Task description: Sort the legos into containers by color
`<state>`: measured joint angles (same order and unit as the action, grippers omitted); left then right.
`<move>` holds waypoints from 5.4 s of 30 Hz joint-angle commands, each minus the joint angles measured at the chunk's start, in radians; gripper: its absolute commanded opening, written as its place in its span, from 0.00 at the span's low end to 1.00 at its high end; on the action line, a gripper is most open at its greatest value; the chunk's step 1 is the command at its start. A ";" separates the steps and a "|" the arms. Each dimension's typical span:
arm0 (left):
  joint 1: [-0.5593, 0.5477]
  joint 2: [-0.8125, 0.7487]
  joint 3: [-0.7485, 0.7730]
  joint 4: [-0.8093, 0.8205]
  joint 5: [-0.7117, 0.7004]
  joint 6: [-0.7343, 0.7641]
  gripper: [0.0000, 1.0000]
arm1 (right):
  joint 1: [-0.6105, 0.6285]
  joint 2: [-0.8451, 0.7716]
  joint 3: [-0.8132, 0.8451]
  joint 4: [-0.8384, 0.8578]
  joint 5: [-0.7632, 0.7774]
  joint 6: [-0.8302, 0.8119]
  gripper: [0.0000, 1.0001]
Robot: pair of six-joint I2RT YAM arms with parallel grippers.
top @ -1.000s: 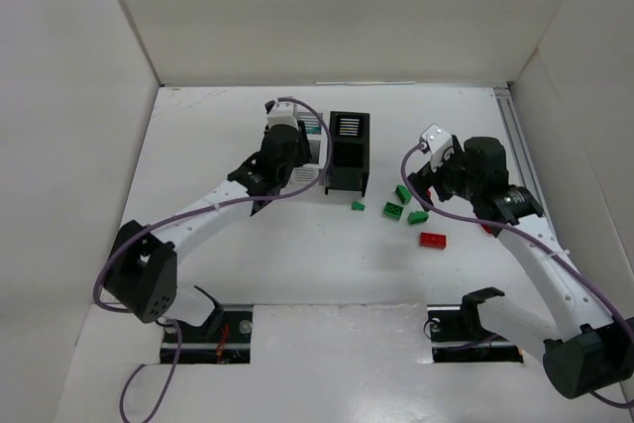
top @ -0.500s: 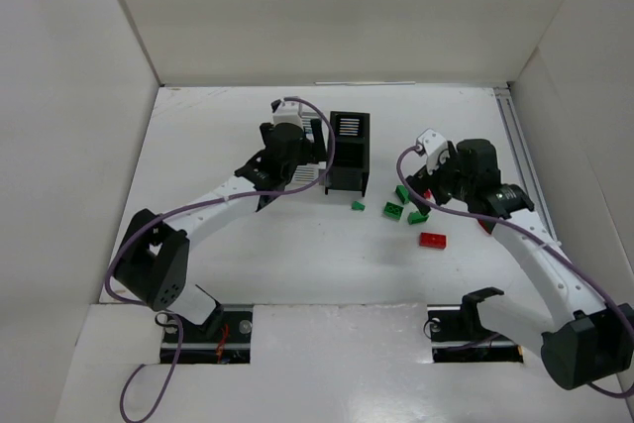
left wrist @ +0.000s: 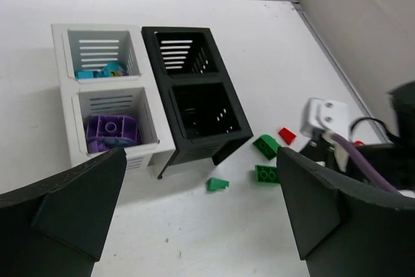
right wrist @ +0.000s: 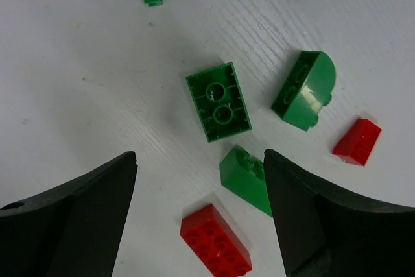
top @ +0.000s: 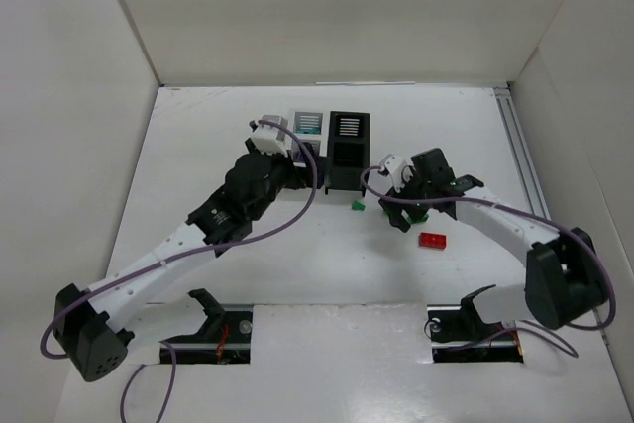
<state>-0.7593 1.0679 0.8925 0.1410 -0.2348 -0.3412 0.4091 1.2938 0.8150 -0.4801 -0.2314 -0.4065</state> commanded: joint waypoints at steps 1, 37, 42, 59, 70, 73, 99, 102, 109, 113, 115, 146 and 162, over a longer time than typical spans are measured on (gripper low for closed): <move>-0.008 -0.075 -0.107 -0.072 0.020 -0.060 1.00 | 0.005 0.082 0.049 0.077 -0.017 0.008 0.83; -0.017 -0.232 -0.267 -0.202 0.043 -0.213 1.00 | 0.023 0.275 0.600 0.097 -0.052 0.003 0.20; -0.017 -0.198 -0.267 -0.202 0.065 -0.202 1.00 | 0.023 0.491 0.855 0.058 -0.074 -0.018 0.20; -0.237 0.090 -0.109 -0.202 -0.083 -0.191 1.00 | 0.042 0.428 0.858 0.034 0.023 -0.046 0.85; -0.322 0.532 0.141 -0.159 -0.244 -0.229 0.87 | -0.220 -0.195 0.270 0.110 0.084 0.135 0.91; -0.322 0.654 0.244 -0.193 -0.256 -0.240 0.81 | -0.243 -0.276 0.231 0.075 0.116 0.135 0.92; -0.293 0.943 0.345 -0.113 -0.382 -0.387 0.55 | -0.276 -0.344 0.210 0.041 0.129 0.097 0.92; -0.293 0.968 0.367 -0.127 -0.382 -0.387 0.48 | -0.276 -0.344 0.210 0.032 0.129 0.097 0.92; -0.316 0.911 0.332 -0.150 -0.373 -0.397 0.21 | -0.285 -0.344 0.200 0.032 0.129 0.097 0.92; -0.374 0.804 0.335 -0.250 -0.394 -0.377 0.15 | -0.285 -0.353 0.200 0.032 0.144 0.097 0.92; -0.397 0.709 0.335 -0.259 -0.403 -0.338 0.15 | -0.285 -0.353 0.200 0.032 0.176 0.097 0.93; 0.038 0.966 0.905 -0.173 -0.110 0.097 0.50 | -0.345 -0.234 0.036 0.054 -0.054 0.023 0.94; -0.075 0.484 0.524 -0.179 -0.168 0.085 1.00 | -0.070 0.194 0.159 0.147 0.075 0.060 0.90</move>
<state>-0.7765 1.7351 1.4967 -0.0471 -0.3599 -0.2512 0.3420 1.4734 0.9222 -0.4171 -0.2043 -0.3923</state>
